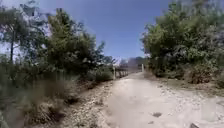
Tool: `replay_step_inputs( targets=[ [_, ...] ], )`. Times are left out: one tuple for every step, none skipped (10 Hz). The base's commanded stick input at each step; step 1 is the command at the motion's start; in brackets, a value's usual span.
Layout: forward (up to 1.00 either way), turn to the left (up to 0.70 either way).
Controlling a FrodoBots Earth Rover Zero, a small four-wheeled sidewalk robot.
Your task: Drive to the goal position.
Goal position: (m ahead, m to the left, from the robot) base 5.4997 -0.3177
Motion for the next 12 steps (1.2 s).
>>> replay_step_inputs(
  targets=[
    [0.45, 0.02],
    [0.45, 0.02],
    [0.45, 0.02],
    [0.45, 0.02],
    [0.45, 0.02],
    [0.45, -0.09],
    [0.45, -0.1],
    [0.45, 0.02],
    [0.45, 0.02],
    [0.45, 0.02],
    [0.45, 0.02],
    [0.45, 0.02]
  ],
)
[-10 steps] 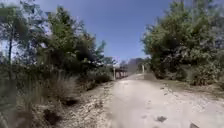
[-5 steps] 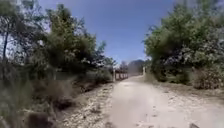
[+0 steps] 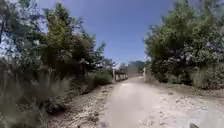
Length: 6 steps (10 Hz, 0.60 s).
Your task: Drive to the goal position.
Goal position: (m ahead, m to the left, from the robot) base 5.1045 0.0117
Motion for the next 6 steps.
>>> replay_step_inputs(
  targets=[
    [0.45, 0.0],
    [0.45, -0.03],
    [0.45, -0.02],
    [0.45, 0.02],
    [0.45, 0.02],
    [0.45, 0.02]
  ],
)
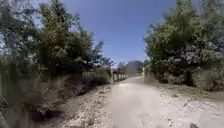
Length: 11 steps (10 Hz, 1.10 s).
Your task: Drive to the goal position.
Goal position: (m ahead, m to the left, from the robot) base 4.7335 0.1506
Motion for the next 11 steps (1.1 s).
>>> replay_step_inputs(
  targets=[
    [0.45, 0.02],
    [0.45, 0.02],
    [0.45, 0.02],
    [0.45, 0.02],
    [0.45, 0.02],
    [0.45, 0.02],
    [0.45, 0.02],
    [0.45, 0.02],
    [0.45, 0.02],
    [0.45, 0.02],
    [0.45, 0.02]
  ],
)
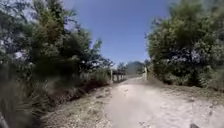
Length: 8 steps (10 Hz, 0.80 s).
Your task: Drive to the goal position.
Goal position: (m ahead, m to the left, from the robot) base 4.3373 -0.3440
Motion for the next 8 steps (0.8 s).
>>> replay_step_inputs(
  targets=[
    [0.45, 0.02],
    [0.45, 0.02],
    [0.45, 0.02],
    [0.45, 0.02],
    [0.45, 0.02],
    [0.45, 0.02],
    [0.45, 0.02],
    [0.45, 0.02]
  ],
)
